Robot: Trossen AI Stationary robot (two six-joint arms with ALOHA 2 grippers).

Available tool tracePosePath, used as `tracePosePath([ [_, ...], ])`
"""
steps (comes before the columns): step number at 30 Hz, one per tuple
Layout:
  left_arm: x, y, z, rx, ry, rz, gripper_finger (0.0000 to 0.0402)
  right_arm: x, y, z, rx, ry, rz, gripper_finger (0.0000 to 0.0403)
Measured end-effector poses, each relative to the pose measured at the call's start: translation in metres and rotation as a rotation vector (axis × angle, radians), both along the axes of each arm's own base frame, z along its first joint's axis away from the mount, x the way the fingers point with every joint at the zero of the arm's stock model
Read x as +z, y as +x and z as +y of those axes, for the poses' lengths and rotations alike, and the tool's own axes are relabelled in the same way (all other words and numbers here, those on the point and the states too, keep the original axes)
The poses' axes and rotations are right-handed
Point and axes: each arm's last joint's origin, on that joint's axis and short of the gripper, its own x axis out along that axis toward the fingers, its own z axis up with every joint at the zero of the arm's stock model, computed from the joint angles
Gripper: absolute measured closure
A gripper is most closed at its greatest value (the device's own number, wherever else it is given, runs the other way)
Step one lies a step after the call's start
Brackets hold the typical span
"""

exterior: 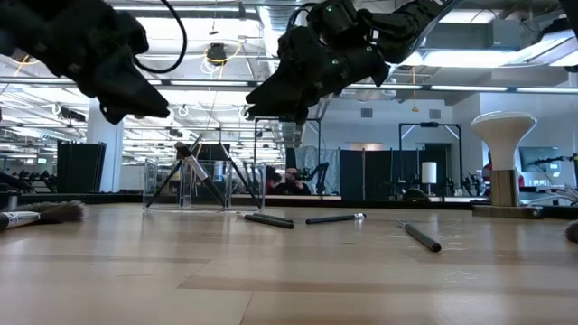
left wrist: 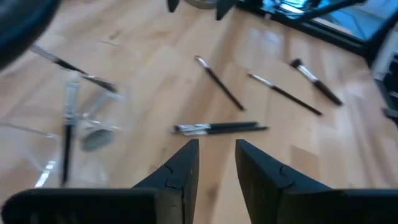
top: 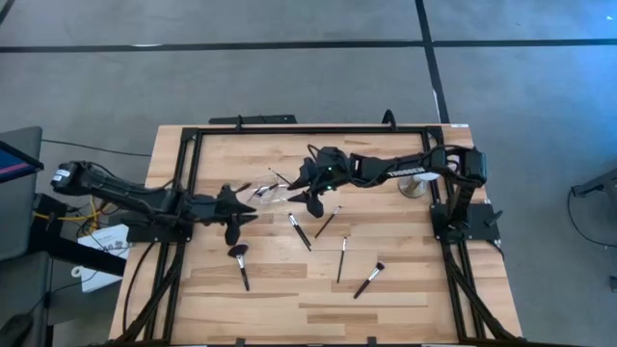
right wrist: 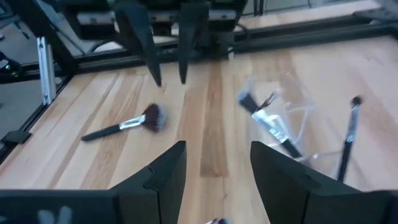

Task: Put items in baskets/containers
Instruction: Put the eyeshadow brush into the transparent organizer

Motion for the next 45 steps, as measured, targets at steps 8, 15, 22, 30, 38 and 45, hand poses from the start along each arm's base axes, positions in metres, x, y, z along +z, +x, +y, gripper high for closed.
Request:
tracePosePath([
  [8,0.001,-0.003,-0.012,-0.061,0.006,-0.009,0.03,-0.014,-0.008,0.016,0.049,0.011,0.185,0.0234],
  [15,0.001,-0.002,-0.011,-0.049,0.012,-0.017,0.03,0.02,-0.038,0.014,0.039,0.008,0.262,0.0234],
  [22,0.002,-0.002,-0.012,-0.048,0.009,-0.021,0.03,0.082,-0.091,0.021,0.055,-0.232,0.157,0.0234],
  [30,0.002,-0.002,-0.012,-0.049,0.01,-0.025,0.03,-0.003,-0.115,0.018,0.174,-0.244,-0.015,0.0234],
  [38,0.002,-0.002,-0.012,-0.049,0.008,-0.03,0.03,-0.084,-0.116,0.004,0.106,-0.134,0.157,0.0234],
  [45,0.004,-0.001,-0.012,-0.048,0.002,-0.042,0.03,-0.112,-0.102,0.003,0.183,-0.196,0.217,0.0234],
])
